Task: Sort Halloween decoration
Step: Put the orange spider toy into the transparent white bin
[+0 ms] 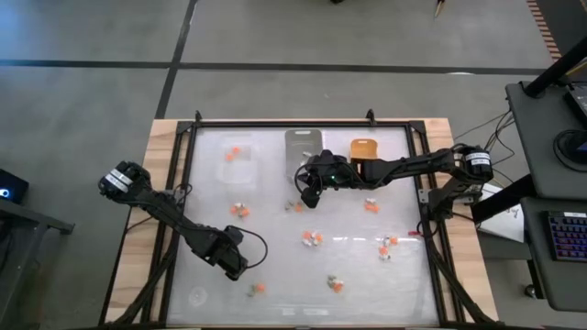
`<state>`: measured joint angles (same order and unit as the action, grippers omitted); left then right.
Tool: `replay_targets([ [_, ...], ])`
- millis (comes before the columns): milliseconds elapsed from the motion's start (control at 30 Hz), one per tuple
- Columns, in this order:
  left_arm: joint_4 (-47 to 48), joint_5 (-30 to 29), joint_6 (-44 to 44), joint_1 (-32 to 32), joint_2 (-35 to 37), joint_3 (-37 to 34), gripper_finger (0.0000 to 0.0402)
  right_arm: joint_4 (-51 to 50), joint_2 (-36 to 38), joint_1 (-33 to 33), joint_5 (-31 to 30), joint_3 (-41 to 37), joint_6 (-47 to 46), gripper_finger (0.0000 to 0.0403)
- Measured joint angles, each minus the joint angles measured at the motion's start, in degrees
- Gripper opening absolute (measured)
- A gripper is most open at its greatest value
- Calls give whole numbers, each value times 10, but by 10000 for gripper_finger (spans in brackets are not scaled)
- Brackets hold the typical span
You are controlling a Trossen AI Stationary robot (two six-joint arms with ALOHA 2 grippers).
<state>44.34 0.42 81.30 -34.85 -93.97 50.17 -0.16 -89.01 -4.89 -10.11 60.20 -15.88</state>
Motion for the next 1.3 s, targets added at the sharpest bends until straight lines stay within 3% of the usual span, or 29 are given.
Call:
replay_targets([
  [367,0,-4,0,0,0,-1,4,0,0,0,0,0,0,9],
  [900,2,-3,-29,0,6,8,0,0,0,0,0,0,0,9],
  [1300,4,-15,-72,0,54,17,0,-1,0,0,0,0,7,9],
])
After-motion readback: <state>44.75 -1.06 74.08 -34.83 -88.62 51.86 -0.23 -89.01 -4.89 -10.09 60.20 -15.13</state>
